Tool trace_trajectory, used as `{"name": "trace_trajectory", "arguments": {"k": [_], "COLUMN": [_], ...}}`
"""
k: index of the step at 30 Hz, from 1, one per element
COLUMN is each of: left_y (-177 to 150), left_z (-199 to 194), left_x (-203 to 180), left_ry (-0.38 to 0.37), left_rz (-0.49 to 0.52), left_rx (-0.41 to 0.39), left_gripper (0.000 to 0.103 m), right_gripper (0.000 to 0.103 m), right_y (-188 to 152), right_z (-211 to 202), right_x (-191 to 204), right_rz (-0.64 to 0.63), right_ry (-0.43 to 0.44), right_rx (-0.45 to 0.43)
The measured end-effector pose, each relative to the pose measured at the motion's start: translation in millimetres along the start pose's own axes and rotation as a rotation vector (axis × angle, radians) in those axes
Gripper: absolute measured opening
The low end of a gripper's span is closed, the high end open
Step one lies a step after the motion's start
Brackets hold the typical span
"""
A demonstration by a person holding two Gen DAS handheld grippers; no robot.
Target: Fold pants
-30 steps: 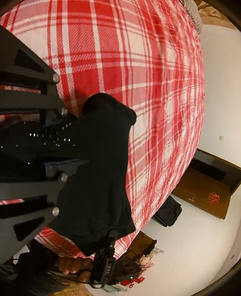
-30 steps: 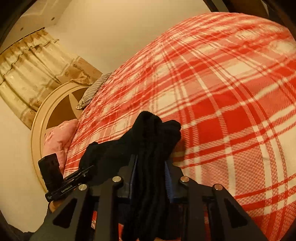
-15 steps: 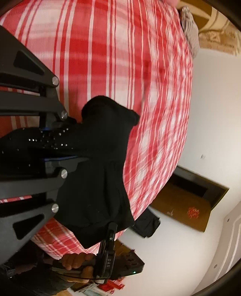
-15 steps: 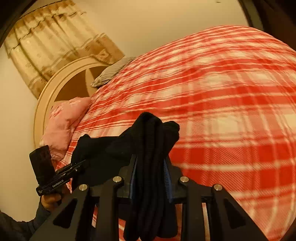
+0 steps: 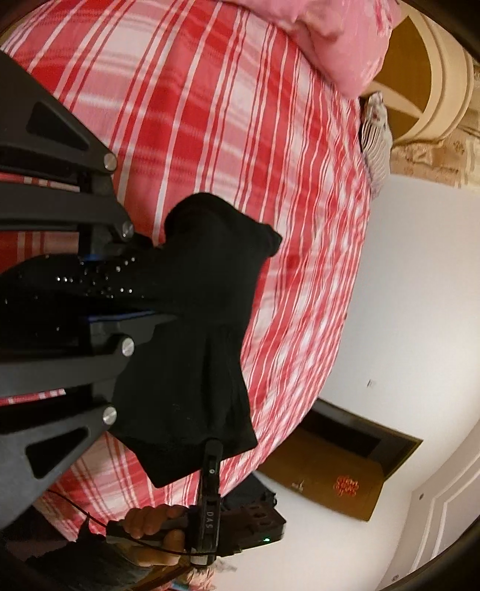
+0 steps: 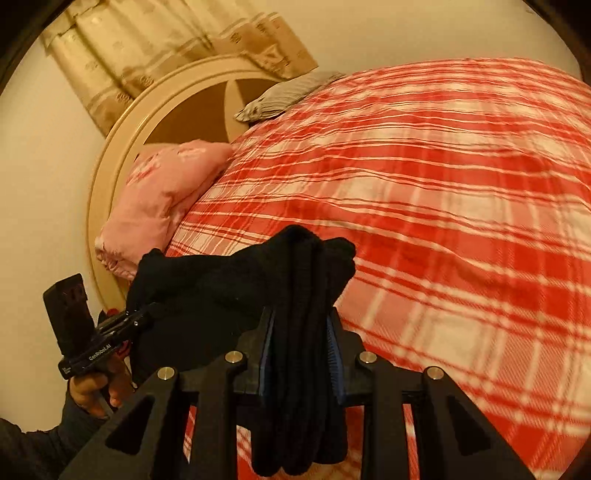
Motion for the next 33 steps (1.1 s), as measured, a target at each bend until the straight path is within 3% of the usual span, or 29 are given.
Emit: {"name": "trace_trajectory", "arguments": {"k": [8, 18, 21, 23, 26, 28, 33], "left_y": [6, -10, -13, -18, -24, -25, -27], "left_z": [9, 26, 29, 34, 35, 33, 27], "left_x": [32, 52, 56, 61, 69, 72, 74], "left_ry": [0.090, 0.126, 0.142, 0.175, 0.201, 0.210, 0.228], "left_rz": [0.008, -0.008, -0.007, 0.006, -0.004, -0.013, -0.032], "left_rx": [0.006, 0.063, 0.078, 0.103, 0.090, 0.079, 0.069], "left_gripper": [0.019, 0.020, 0.027, 0.046, 0.060, 0.067, 0.074], "right_gripper": [0.027, 0.027, 0.028, 0.030, 0.042, 0.055, 0.062], "right_y": [19, 16, 13, 10, 5, 4, 5], "right_z": [40, 73, 81, 89, 100, 102, 94], "right_x": [11, -5, -13, -20, -27, -33, -40], "right_rz": [-0.016, 0.053, 0.072, 0.075, 0.057, 0.075, 0.093], "right_ry": [-0.003, -0.004, -0.016, -0.052, -0.115, -0.135, -0.157], "right_rx": [0.015, 0.051, 0.070, 0.092, 0.105, 0.096, 0.067]}}
Point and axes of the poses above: each gripper's, at about its wrist camera, not at the fingertips, and z roughly the way its jaws point, x to its left, y to its top, the point moved 8 cm from there along z, roughly the way its jaws point, and after that the axes turned 13 degrees about -y, right-handed, at the moved point
